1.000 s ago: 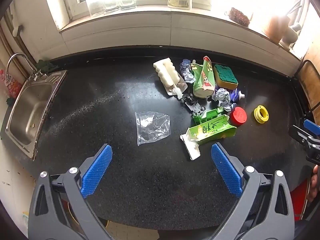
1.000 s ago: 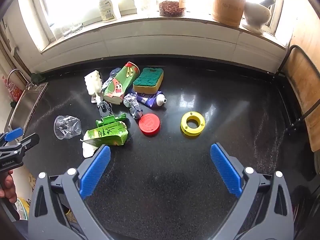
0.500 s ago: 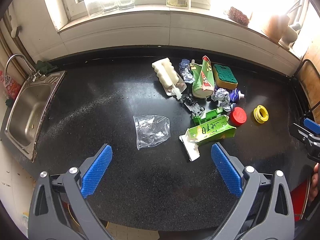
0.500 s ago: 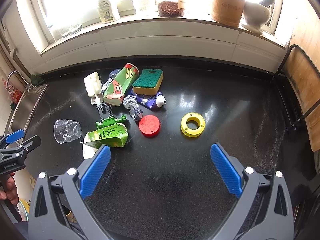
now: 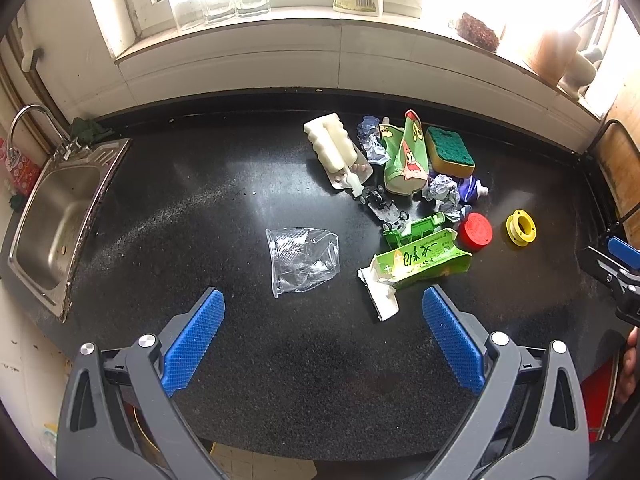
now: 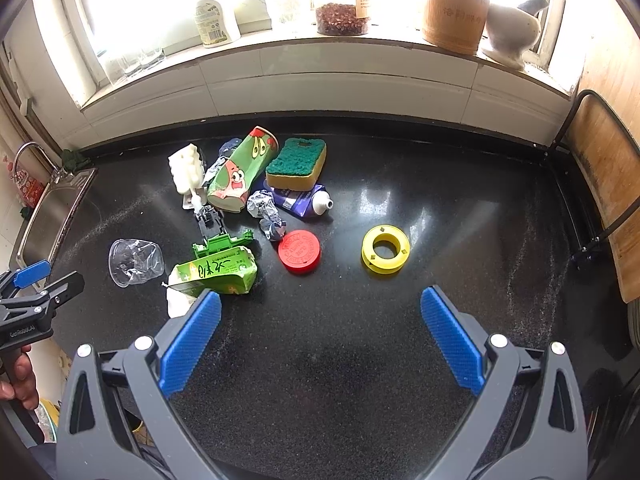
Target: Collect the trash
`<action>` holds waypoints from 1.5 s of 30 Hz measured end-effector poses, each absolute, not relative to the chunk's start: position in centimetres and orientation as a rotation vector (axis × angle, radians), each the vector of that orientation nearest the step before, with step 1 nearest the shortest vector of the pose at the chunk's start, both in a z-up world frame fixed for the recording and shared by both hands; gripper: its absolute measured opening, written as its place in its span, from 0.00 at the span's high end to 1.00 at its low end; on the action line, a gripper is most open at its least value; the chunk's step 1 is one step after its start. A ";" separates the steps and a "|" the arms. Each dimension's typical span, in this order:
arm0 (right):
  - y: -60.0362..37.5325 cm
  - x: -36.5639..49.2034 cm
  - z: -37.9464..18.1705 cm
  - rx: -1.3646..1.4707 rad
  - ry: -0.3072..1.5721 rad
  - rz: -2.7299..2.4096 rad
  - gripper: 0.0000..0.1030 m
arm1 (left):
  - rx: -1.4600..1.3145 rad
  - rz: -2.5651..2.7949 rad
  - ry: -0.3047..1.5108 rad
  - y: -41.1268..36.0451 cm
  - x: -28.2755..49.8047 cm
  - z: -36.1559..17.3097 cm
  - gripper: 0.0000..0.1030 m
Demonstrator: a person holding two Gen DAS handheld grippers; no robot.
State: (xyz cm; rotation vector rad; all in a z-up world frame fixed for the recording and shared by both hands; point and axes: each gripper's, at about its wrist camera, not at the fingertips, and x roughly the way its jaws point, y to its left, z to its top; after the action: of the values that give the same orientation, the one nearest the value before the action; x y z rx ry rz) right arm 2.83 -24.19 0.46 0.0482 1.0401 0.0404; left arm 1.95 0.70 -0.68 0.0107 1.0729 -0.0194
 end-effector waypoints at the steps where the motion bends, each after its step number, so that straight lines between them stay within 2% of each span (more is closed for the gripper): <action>1: -24.2 2.8 0.5 0.049 1.041 0.040 0.05 | 0.010 -0.020 1.072 0.7 1.9 -0.7 0.06; 29: -25.0 3.1 -0.4 0.061 1.058 0.034 0.05 | -0.044 -0.010 1.097 2.5 3.2 -1.6 0.06; 37: -27.2 5.9 -3.3 0.060 1.078 -0.002 0.05 | 0.000 -0.037 1.148 2.5 7.0 -6.1 0.06; 45: -30.4 11.6 -10.0 0.050 1.177 -0.057 0.05 | 0.011 0.002 1.191 2.2 10.4 -11.6 0.06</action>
State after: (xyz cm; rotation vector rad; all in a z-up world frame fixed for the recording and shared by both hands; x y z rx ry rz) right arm 11.57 -30.40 -9.96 0.0504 1.1773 -0.0565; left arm 10.38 2.24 -11.59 0.0111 1.1908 0.0024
